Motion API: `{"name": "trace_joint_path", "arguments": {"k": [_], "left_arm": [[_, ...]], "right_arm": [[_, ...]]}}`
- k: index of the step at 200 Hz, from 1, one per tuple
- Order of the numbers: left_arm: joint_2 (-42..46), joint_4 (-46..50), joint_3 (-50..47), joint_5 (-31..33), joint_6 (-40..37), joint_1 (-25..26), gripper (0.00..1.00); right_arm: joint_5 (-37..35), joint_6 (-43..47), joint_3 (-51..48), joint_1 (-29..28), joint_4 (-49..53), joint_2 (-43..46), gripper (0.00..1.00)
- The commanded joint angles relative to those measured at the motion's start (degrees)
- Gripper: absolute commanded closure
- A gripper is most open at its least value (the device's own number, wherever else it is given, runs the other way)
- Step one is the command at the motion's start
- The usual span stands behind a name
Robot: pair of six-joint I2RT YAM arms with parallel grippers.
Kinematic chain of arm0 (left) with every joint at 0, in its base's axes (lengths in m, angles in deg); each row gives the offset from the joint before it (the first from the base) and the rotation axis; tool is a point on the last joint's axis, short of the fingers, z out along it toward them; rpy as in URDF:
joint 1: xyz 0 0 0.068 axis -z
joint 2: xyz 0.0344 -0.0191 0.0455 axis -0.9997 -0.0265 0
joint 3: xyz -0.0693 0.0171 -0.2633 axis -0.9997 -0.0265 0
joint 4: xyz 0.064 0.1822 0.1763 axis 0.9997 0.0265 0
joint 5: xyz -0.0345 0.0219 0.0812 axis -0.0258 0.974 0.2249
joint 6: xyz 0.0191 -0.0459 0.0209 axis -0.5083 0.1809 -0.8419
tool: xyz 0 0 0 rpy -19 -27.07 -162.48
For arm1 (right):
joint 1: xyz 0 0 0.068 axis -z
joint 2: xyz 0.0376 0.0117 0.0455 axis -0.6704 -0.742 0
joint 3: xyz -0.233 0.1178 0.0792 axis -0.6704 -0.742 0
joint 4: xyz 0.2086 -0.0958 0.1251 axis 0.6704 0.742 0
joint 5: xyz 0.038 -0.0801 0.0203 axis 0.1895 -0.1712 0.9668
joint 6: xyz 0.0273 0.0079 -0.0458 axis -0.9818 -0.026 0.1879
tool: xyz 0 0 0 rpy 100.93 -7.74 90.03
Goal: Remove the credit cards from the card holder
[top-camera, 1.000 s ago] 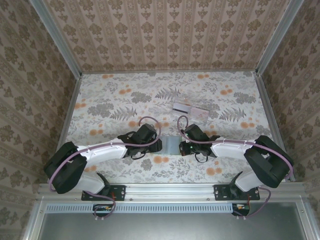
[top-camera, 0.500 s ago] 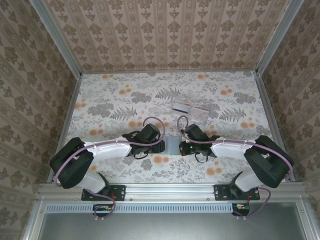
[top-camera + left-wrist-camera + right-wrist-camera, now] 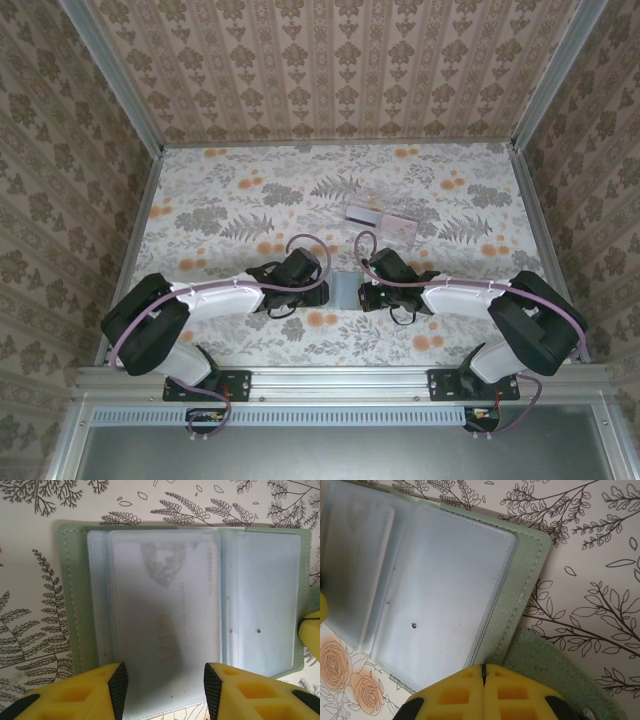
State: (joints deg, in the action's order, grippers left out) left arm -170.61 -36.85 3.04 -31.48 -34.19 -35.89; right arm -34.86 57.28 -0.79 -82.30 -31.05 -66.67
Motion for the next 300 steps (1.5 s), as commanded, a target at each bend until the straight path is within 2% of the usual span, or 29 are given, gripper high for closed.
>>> {"name": "trace_joint_path", "arguments": {"k": [1, 35, 86, 179, 234, 300], "left_arm": [[-1.52, 1.35, 1.48, 0.29, -0.48, 0.56, 0.52], [-2.20, -0.18, 1.40, -1.48, -0.39, 0.74, 0.53], [-0.27, -7.87, -0.66, -7.21, 0.16, 0.69, 0.51], [0.32, -7.49, 0.74, -8.04, -0.94, 0.75, 0.51], [3.69, 0.05, 1.01, -1.38, -3.02, -0.34, 0.49], [2.51, -0.12, 0.13, -1.47, -2.37, -1.36, 0.49]], "right_arm": [[-0.06, -0.94, 0.25, -0.62, 0.64, -0.95, 1.00], [0.03, -1.00, 0.23, -0.56, 0.71, -1.01, 1.00], [0.06, -1.01, 0.32, -0.64, 0.60, -1.21, 1.00], [-0.04, -0.92, 0.32, -0.74, 0.87, -1.21, 1.00], [-0.06, -0.74, 0.49, -0.69, 1.21, -1.19, 1.00], [0.30, -1.12, 0.40, -0.74, 0.84, -1.66, 1.00]]}}
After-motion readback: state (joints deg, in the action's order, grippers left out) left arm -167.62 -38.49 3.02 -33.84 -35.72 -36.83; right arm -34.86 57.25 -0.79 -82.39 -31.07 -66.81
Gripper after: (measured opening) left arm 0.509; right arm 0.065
